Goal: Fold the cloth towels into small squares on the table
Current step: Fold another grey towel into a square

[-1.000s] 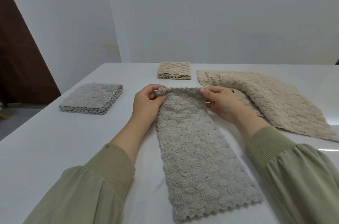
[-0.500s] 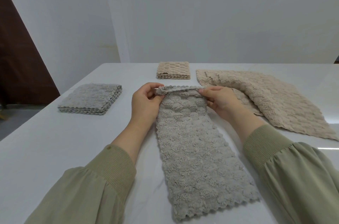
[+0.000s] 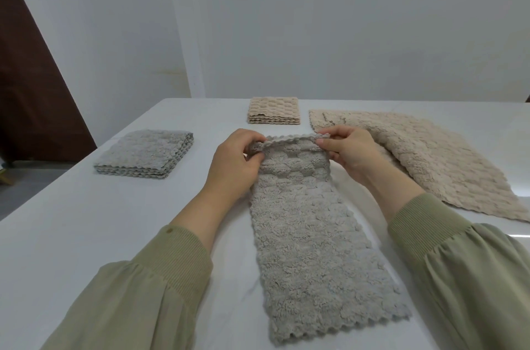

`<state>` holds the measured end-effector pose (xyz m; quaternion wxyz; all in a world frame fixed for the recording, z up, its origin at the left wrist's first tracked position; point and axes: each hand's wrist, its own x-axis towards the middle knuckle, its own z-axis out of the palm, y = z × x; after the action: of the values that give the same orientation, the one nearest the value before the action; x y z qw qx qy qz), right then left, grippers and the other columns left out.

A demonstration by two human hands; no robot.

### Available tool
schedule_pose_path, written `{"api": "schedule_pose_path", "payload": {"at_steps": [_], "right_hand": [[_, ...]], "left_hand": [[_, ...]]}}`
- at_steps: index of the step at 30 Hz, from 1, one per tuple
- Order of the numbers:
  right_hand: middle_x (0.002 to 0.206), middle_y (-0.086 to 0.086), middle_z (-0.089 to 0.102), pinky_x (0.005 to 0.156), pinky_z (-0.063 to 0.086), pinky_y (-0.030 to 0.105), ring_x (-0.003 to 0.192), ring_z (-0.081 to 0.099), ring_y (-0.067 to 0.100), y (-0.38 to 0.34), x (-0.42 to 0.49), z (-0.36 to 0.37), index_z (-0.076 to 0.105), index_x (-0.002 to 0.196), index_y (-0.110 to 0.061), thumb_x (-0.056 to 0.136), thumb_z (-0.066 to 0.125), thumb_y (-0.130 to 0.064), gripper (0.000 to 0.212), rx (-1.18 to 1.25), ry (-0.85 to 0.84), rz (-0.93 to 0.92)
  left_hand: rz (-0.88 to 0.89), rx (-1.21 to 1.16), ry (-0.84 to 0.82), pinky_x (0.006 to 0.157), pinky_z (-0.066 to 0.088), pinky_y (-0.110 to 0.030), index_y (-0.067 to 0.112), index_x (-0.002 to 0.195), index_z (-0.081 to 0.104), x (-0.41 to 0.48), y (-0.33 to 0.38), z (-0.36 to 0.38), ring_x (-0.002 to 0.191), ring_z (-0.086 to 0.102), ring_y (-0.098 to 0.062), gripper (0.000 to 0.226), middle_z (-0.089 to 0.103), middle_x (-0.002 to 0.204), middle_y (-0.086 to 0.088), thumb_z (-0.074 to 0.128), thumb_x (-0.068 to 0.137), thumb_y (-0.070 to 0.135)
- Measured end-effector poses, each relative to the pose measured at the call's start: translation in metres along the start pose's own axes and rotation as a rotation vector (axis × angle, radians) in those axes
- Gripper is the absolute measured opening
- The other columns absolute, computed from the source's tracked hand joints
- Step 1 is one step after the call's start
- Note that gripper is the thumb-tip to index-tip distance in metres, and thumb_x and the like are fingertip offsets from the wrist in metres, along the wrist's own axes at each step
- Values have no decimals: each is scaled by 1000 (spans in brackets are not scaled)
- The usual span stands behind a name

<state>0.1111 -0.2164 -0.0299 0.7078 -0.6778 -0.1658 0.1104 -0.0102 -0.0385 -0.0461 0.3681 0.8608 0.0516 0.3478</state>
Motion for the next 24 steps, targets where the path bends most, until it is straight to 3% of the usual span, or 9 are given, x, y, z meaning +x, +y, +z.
{"api": "schedule_pose_path", "payload": {"at_steps": [2, 5, 8, 10, 15, 18, 22, 24], "right_hand": [[61, 2, 50, 52, 46, 15, 54, 50, 10, -2, 0, -1, 65, 77, -9, 78, 67, 10, 19, -38, -22, -8], [65, 5, 51, 54, 47, 16, 56, 50, 11, -6, 0, -4, 64, 77, -11, 79, 67, 7, 18, -78, -82, -7], [63, 5, 52, 51, 49, 15, 53, 54, 8, -10, -1, -6, 62, 76, -11, 81, 66, 7, 19, -139, -102, -6], [60, 5, 53, 48, 49, 16, 47, 54, 7, -13, -1, -5, 62, 75, -11, 80, 66, 8, 20, -176, -69, -31], [58, 3, 60, 49, 46, 21, 49, 53, 13, -22, -3, -1, 65, 80, -11, 85, 62, 3, 15, -55, -93, -23], [69, 10, 56, 54, 42, 25, 57, 48, 18, -27, -4, 1, 67, 86, -14, 87, 61, 0, 16, 2, -136, -22], [69, 6, 61, 50, 42, 16, 45, 49, 0, -34, -9, 2, 69, 95, -14, 85, 64, 0, 18, -478, -64, -220], [81, 6, 66, 61, 44, 13, 60, 56, 2, -34, -11, 5, 70, 102, -12, 86, 63, -1, 21, -745, -39, -304]], "left_hand": [[-53, 6, 1, 77, 44, -16, 18, 96, 66, 2, -1, -1, 81, 56, -8, 17, 62, 94, 10, 70, 82, 11], [-100, -21, 23, 64, 38, -9, 21, 84, 66, 4, -2, -4, 63, 50, 1, 7, 59, 74, 15, 71, 82, 16], [-134, -105, 45, 62, 40, -7, 28, 71, 60, 7, 0, -8, 59, 51, 4, 25, 60, 68, 13, 70, 81, 7], [-182, -225, 49, 66, 48, -13, 25, 68, 61, 9, 2, -11, 61, 56, 1, 30, 63, 68, 7, 70, 78, -2], [-321, -574, 91, 58, 48, -16, 18, 80, 64, 16, 5, -17, 62, 56, -6, 26, 58, 69, -1, 66, 79, -8], [-417, -729, 63, 56, 47, -16, 18, 90, 66, 17, 2, -17, 67, 53, -11, 26, 54, 76, -3, 63, 82, -7], [-300, -429, 75, 60, 44, -11, 14, 106, 67, 16, 1, -14, 64, 50, -8, 32, 54, 72, 0, 65, 81, -7], [-211, -170, 79, 68, 43, -8, 15, 113, 67, 12, 5, -11, 68, 52, -3, 36, 59, 78, 6, 67, 81, -2]]}}
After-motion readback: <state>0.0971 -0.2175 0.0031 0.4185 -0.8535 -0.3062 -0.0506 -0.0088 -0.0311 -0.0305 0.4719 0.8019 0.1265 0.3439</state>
